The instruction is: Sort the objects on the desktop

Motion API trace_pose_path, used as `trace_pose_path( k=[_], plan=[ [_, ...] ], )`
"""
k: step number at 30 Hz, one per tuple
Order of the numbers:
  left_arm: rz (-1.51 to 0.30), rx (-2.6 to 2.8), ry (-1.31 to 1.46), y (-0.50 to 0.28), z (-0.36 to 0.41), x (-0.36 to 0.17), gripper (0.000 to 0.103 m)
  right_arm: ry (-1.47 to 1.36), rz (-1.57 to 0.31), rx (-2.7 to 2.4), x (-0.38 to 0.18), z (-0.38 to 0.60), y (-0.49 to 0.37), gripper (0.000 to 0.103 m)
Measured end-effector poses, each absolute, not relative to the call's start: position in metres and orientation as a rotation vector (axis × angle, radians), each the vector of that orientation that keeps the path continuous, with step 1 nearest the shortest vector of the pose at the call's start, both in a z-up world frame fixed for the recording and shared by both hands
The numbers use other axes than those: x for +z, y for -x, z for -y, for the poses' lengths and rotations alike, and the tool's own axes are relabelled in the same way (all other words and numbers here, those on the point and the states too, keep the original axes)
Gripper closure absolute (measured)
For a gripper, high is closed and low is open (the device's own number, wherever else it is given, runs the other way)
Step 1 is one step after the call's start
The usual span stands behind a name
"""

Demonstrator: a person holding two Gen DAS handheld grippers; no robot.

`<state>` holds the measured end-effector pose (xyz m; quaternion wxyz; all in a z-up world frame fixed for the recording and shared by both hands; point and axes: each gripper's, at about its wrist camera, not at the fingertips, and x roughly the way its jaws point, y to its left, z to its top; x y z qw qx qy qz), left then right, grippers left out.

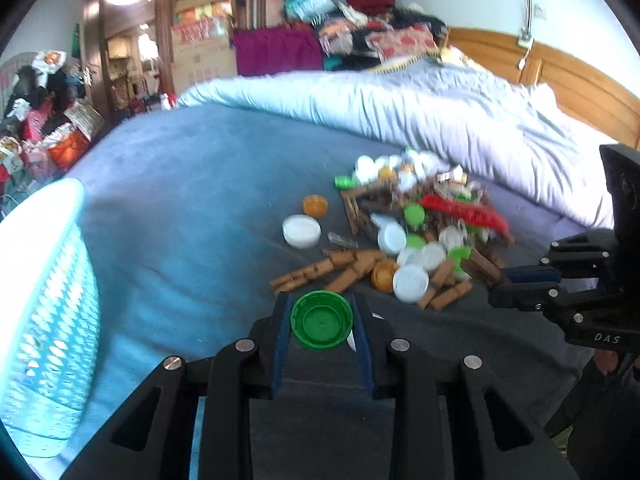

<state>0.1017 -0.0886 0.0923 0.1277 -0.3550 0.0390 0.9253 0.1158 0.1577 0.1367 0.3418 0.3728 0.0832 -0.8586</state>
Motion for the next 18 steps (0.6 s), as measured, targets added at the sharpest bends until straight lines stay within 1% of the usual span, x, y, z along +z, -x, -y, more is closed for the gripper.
trace_pose_path(
  k=[11, 18],
  plan=[
    [-0.088, 2.856, 0.768, -0.124, 0.112, 0.193, 0.073, -0.811, -0.173, -2.328, 0.211, -0.149, -0.106, 0.092],
    [-0.066, 2.985, 0.694, -0.133, 0.149, 0.237, 0.073, -0.722, -0.177, -2.344, 0.257, -0.128, -0.092, 0.092]
  ],
)
